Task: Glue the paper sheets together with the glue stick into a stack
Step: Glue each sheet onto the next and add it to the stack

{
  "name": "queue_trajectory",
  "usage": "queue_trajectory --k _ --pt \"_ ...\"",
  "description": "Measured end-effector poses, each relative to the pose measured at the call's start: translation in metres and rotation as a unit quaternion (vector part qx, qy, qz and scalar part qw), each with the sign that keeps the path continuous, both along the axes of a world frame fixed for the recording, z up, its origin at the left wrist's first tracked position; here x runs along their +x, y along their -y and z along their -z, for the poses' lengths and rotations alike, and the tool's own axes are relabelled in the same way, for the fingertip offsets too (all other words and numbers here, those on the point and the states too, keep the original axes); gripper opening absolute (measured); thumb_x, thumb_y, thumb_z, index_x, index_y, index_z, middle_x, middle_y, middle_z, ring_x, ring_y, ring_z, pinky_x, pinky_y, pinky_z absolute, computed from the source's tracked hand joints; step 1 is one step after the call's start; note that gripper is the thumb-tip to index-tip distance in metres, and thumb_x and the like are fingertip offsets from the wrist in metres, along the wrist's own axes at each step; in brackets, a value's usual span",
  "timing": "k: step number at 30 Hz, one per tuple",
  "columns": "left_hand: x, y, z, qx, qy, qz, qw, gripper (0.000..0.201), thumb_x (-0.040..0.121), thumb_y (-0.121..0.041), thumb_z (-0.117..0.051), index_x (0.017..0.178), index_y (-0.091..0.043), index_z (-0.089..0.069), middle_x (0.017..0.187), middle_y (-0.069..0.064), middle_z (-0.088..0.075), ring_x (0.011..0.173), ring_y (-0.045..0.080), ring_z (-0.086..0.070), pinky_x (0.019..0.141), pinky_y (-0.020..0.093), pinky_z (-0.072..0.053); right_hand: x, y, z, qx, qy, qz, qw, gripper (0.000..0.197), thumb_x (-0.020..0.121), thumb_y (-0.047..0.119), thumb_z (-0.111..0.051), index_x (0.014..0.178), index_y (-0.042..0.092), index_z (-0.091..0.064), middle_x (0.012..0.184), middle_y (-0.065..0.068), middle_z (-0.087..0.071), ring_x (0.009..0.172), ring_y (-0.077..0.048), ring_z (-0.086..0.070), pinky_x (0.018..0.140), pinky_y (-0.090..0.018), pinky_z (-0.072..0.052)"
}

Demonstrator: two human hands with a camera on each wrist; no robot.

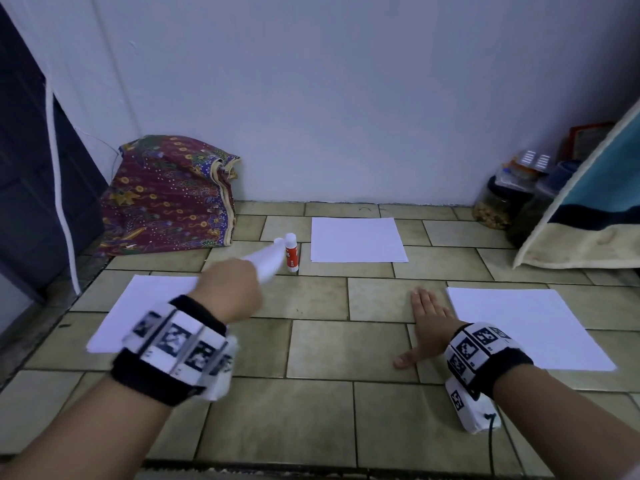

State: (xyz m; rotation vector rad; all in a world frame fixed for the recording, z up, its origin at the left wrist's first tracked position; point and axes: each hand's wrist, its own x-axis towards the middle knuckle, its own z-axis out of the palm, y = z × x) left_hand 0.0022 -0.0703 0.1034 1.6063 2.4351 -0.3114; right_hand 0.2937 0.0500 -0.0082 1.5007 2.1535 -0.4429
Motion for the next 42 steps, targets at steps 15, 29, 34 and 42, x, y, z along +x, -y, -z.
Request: queue_trajectory --k 15,29,34,42 --pt "0.092 -0.040 0.073 -0.111 0.107 0.142 0.978 0.066 0.095 -0.063 -0.032 0.108 -0.003 -0.057 0.116 0.014 -0.059 0.110 0.030 -0.053 0.086 0.032 -0.033 0.005 -0.003 -0.007 0.014 -0.060 -0.004 0.998 0.150 0.052 0.066 -0.080 0.150 0.003 0.015 0.158 -0.011 0.018 0.147 -0.027 0.014 0.121 -0.039 -0.005" --pt "0.047 -0.033 0.090 -0.127 0.121 0.154 0.972 0.077 0.096 -0.019 -0.056 0.153 -0.029 -0.006 0.160 0.005 0.010 0.145 0.041 0.009 0.111 0.064 -0.018 -0.072 -0.036 -0.046 0.155 -0.353 -0.030 0.922 0.020 0.091 0.035 -0.060 0.091 0.017 -0.067 0.094 0.005 -0.070 0.082 -0.011 -0.061 0.070 -0.025 -0.045" --pt "0.042 -0.038 0.097 -0.167 0.112 0.163 0.966 0.081 0.098 -0.026 -0.051 0.153 -0.031 0.007 0.160 0.002 0.019 0.144 0.046 0.011 0.110 0.066 -0.022 -0.133 -0.055 -0.036 0.093 -0.398 -0.044 0.911 0.019 0.087 0.031 -0.067 0.098 0.016 -0.067 0.098 0.000 -0.070 0.082 -0.010 -0.057 0.077 -0.025 -0.048" --pt "0.040 -0.041 0.103 -0.182 0.110 0.160 0.964 0.080 0.099 -0.025 -0.050 0.153 -0.032 0.009 0.159 0.000 0.023 0.144 0.043 0.016 0.110 0.065 -0.018 -0.193 -0.063 -0.030 0.055 -0.432 -0.034 0.900 0.035 0.085 0.028 -0.069 0.117 0.015 -0.063 0.110 -0.003 -0.065 0.094 -0.017 -0.059 0.078 -0.026 -0.043"
